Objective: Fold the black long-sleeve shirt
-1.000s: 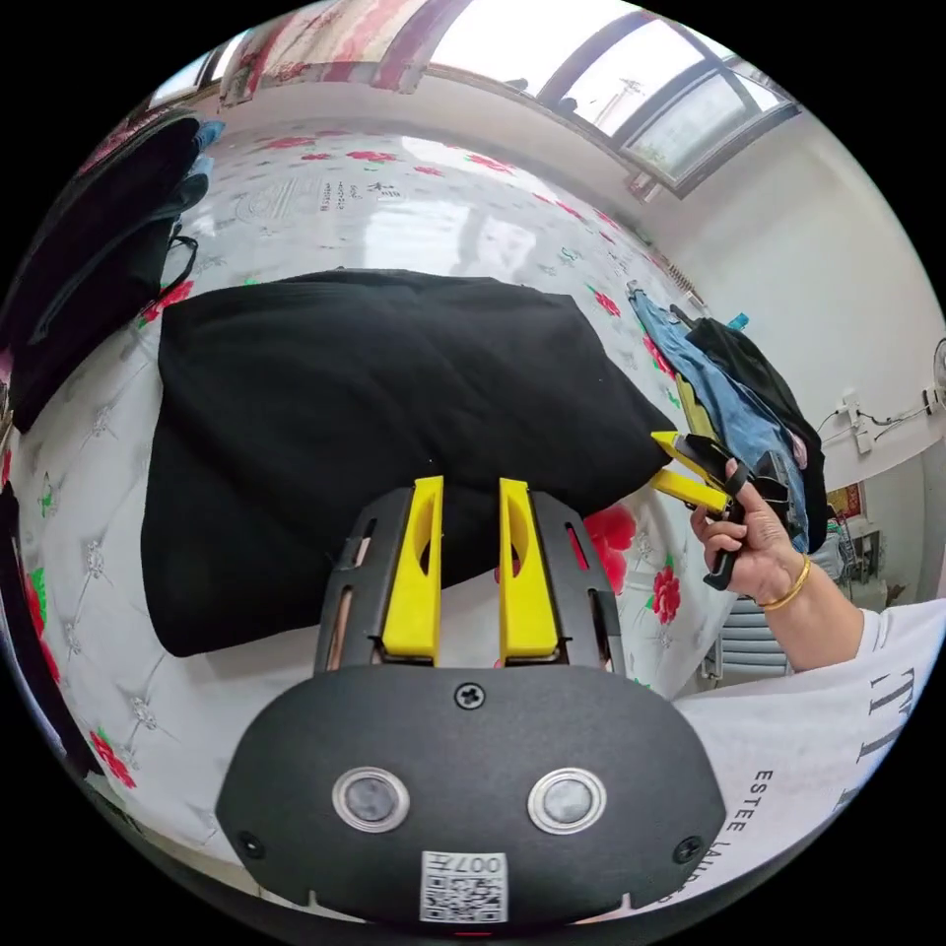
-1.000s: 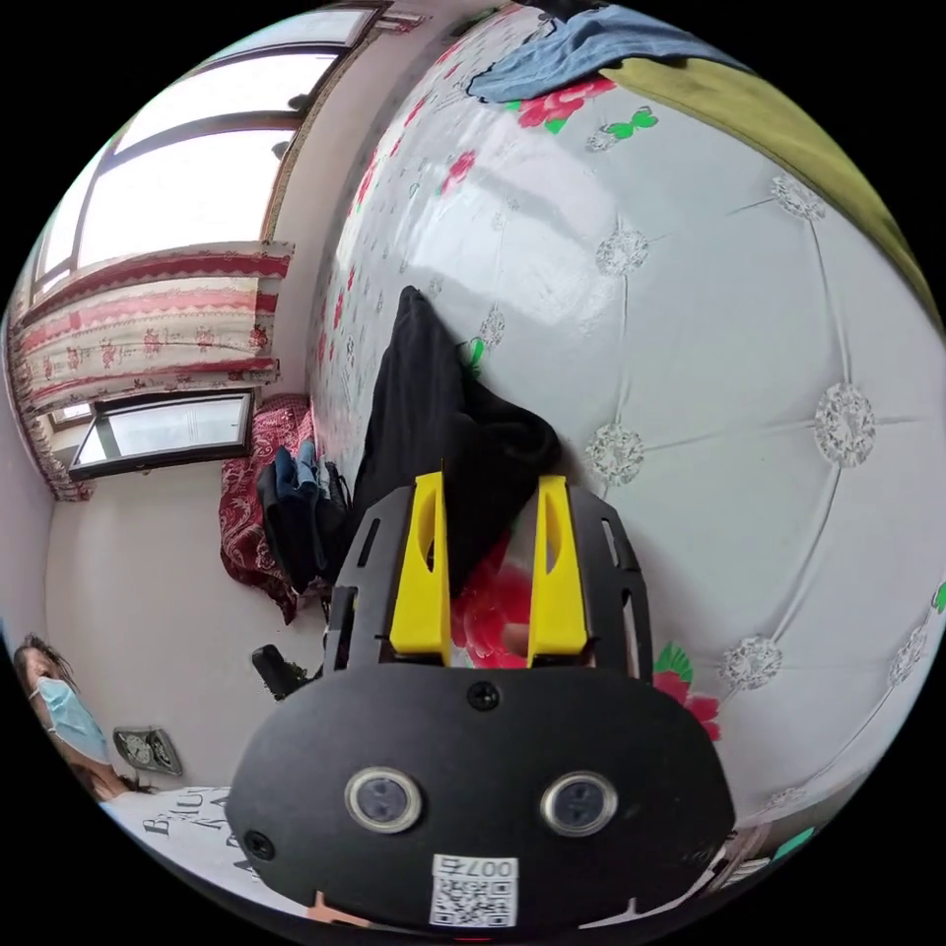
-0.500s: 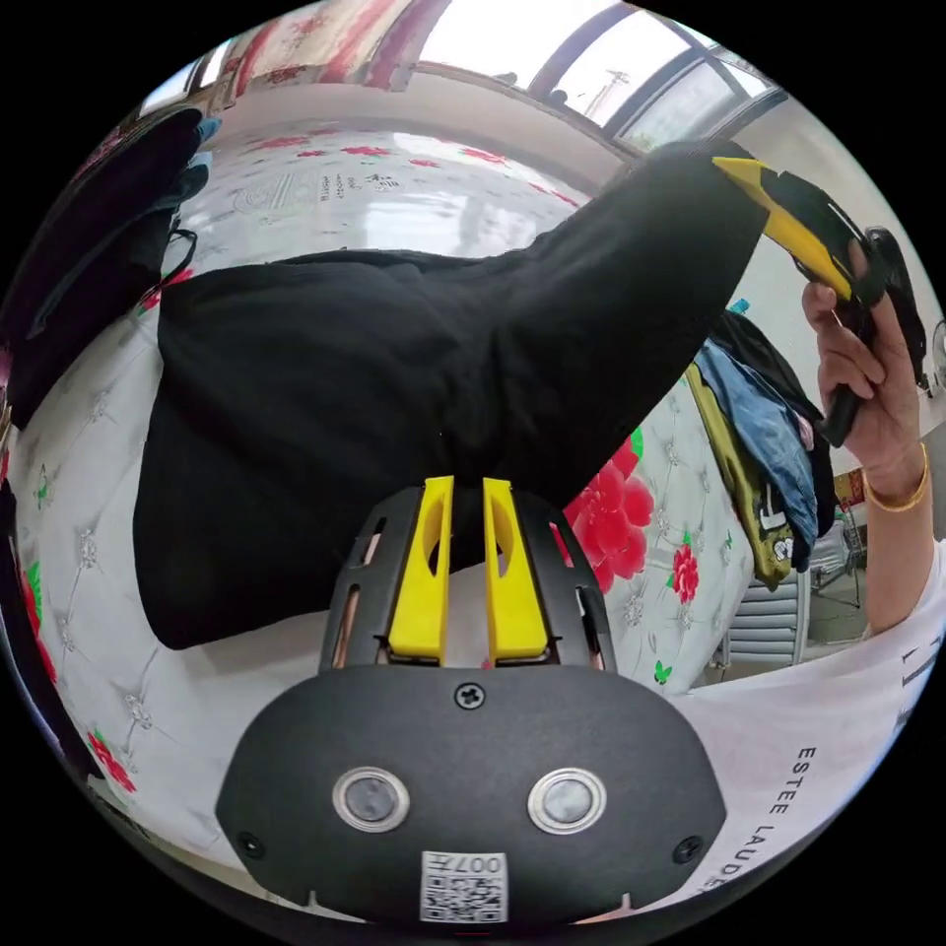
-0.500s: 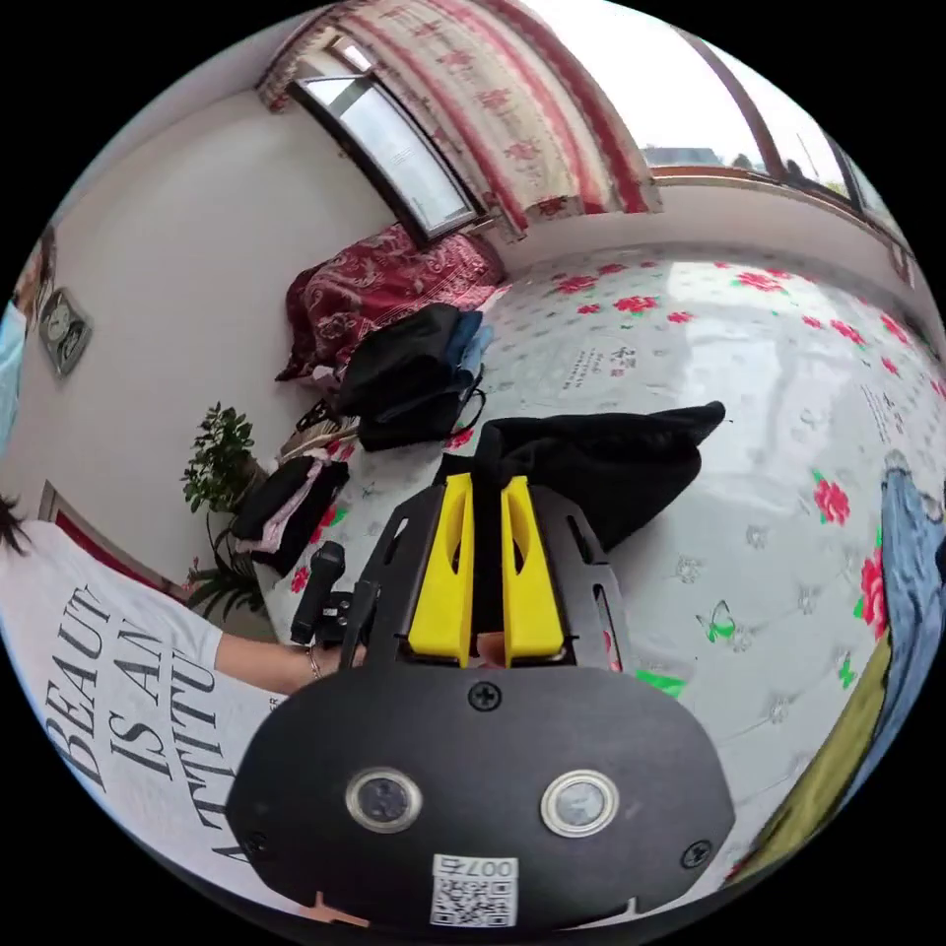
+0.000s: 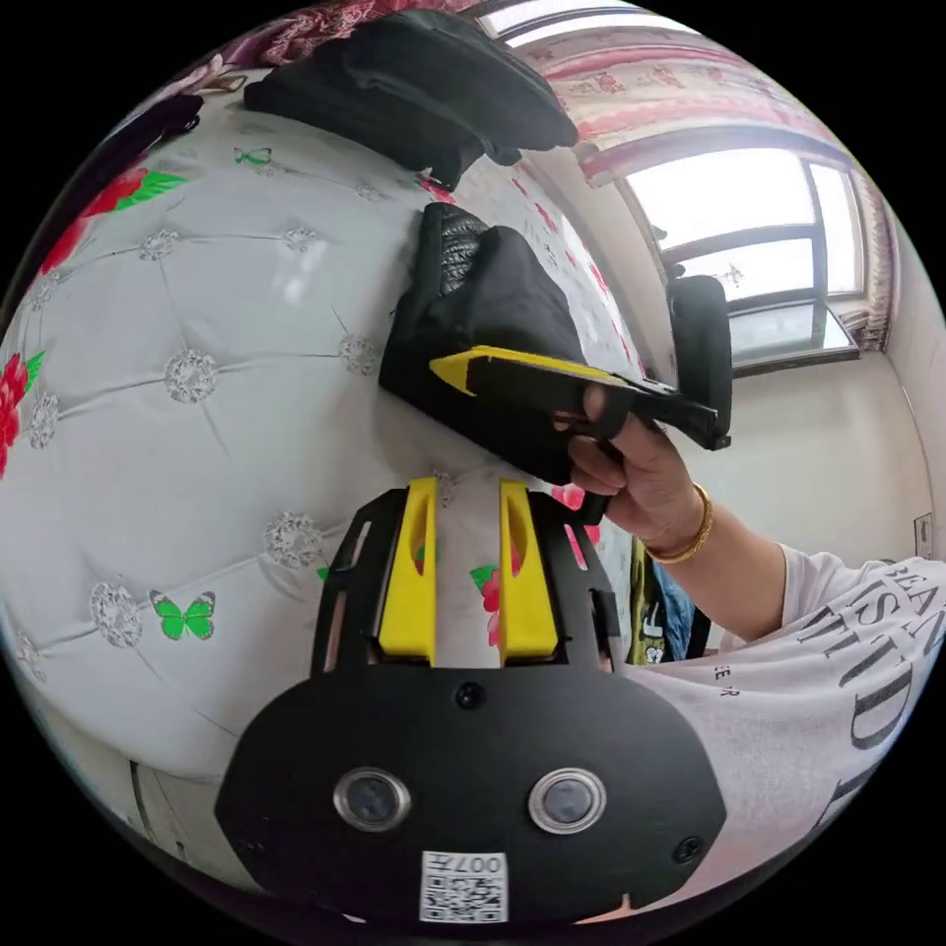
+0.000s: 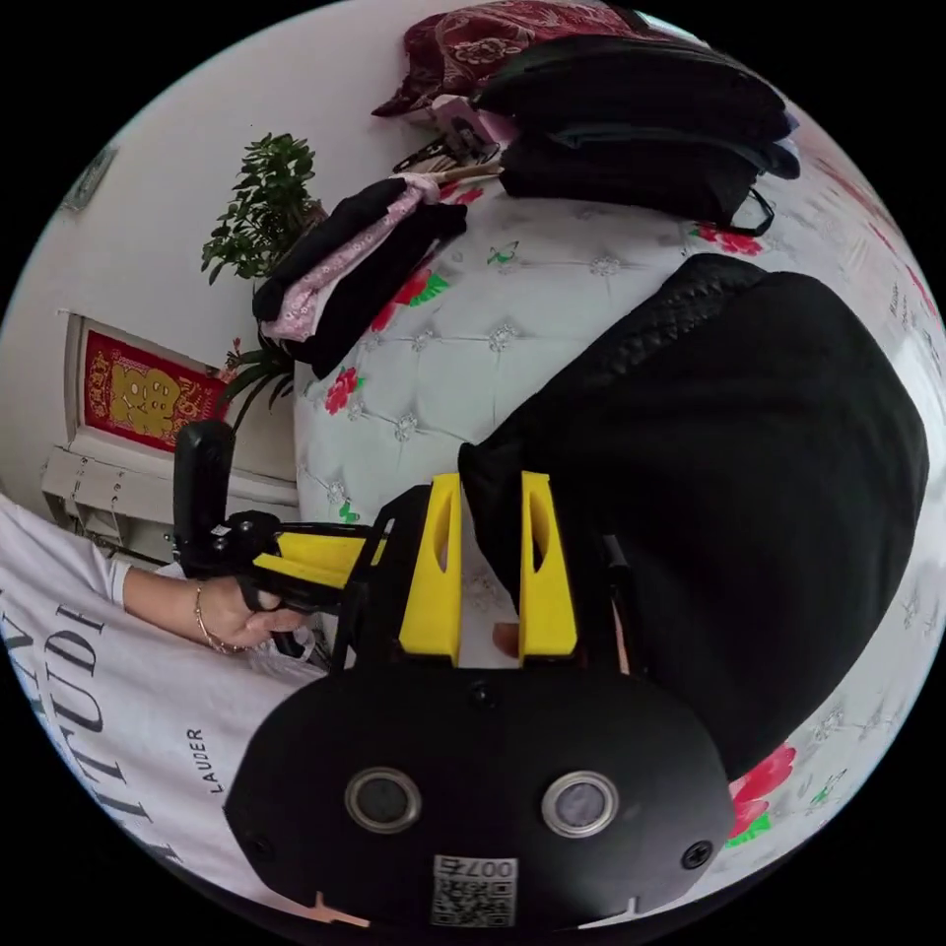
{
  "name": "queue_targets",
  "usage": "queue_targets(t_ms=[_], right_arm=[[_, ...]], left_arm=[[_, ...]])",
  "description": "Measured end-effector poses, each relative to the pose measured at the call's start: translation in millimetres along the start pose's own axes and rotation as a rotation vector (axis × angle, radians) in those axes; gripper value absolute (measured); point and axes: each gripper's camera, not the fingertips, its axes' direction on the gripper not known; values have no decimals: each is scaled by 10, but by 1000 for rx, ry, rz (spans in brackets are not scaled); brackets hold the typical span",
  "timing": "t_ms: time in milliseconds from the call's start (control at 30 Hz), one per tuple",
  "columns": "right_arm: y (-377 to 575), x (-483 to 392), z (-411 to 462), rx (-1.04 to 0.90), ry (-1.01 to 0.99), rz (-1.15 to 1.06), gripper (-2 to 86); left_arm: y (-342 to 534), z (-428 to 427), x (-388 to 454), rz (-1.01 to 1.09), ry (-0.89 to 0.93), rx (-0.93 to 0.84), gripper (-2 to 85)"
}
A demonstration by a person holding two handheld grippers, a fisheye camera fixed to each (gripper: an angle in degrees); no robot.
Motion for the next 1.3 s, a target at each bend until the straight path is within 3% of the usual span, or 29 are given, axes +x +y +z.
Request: queue_targets(t_ms=[133,300,367,467,700,900,1033,1300], right_arm=[[218,200,-771,188,-77,20,102],[1040,1142,-1509,444,-69,457,128],[1498,1649,-1571,508,-171,701,142],[1737,2041,-1540,555,-286,827,151],[1422,2574,-1428,507,-354,843,138],[1170,2682,-1249,428,-444,796,106],[1336,2572,-1340,507,-502,796,71],[1823,2038,-1457,602,-574,814,34]], left_arm=[[-245,-135,-204,-29,153,4,139],[-588,-192,-250,-18,224,-7,185],[-715,-187,-251,-18,245,-17,198],[-903,-173,-299,-34,279,-48,207],[-1176,-261,-264,-47,295,-94,192],[-1233,-293,-390,-145,280,-86,100],[-1205,-385,-359,-140,322,-49,55],[-1023,-784,-61,-70,403,-38,47]])
